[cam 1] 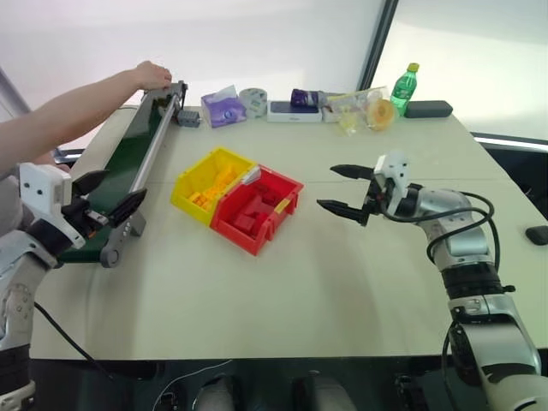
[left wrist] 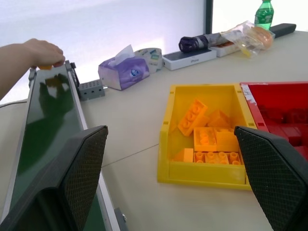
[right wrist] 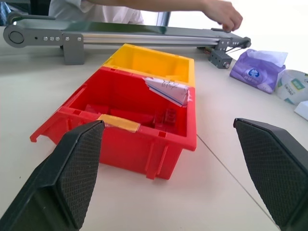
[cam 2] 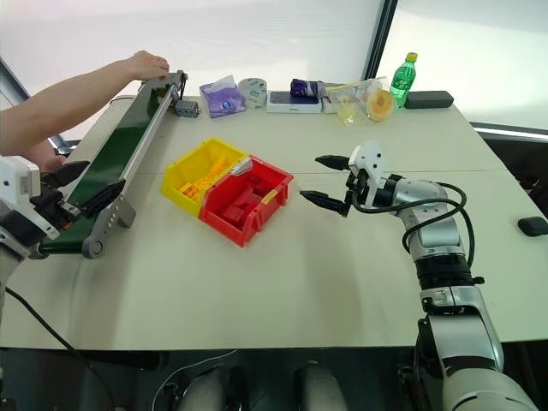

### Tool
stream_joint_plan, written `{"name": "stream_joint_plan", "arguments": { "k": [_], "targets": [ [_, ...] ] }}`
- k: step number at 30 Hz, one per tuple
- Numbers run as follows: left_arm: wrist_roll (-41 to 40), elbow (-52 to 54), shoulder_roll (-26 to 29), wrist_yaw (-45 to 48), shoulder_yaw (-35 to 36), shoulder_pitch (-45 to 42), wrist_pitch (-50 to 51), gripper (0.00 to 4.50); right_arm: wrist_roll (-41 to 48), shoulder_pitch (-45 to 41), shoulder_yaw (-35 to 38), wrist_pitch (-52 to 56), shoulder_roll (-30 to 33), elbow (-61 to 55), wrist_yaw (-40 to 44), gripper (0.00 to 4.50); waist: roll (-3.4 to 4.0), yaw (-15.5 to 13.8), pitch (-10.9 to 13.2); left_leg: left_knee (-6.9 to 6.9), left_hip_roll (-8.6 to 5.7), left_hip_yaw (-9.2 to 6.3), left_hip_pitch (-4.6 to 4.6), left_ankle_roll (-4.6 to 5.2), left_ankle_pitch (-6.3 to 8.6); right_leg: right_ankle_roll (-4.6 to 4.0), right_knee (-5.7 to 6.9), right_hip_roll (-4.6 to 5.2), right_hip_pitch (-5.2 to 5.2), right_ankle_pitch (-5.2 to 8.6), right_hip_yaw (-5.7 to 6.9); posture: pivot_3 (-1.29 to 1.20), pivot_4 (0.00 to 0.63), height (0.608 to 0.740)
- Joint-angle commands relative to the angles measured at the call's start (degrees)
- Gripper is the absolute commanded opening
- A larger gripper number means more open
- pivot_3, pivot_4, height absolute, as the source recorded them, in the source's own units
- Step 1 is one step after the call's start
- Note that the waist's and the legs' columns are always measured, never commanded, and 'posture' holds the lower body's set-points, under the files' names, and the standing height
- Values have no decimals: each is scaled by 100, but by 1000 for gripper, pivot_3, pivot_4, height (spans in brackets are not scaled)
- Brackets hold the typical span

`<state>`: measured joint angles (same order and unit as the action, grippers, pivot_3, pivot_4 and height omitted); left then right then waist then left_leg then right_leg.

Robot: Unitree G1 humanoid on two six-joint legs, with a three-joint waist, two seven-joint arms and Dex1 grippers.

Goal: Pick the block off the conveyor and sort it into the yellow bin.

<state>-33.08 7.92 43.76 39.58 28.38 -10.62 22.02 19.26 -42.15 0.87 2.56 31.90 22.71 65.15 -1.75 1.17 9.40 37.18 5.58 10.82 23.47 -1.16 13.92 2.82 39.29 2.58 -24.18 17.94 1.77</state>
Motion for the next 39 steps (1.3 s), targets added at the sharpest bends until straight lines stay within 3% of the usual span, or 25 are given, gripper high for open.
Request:
{"name": "stream_joint_plan", "arguments": {
  "k": [1,32,39],
  "targets": [
    [-79,229,24,-35,213,73,-7,4444,60,-152,58,58,-24,-295,-16,4500,0,1,0,0,0,0,0,0,0,0,0,0,0,0,0,0,150,740],
    [-161,658,-102,-224,418,621,29,4444,25,-128,36,75,-44,-232,153,4500,0,1,0,0,0,0,0,0,0,0,0,2,0,0,-1,0,150,740],
    [-250,1211,-537,-800,952,1124,35,4444,33,-122,85,25,-6,-161,180,4500,0,12,0,-1,1,-1,0,0,0,0,0,2,0,0,-1,0,150,740]
  ]
}}
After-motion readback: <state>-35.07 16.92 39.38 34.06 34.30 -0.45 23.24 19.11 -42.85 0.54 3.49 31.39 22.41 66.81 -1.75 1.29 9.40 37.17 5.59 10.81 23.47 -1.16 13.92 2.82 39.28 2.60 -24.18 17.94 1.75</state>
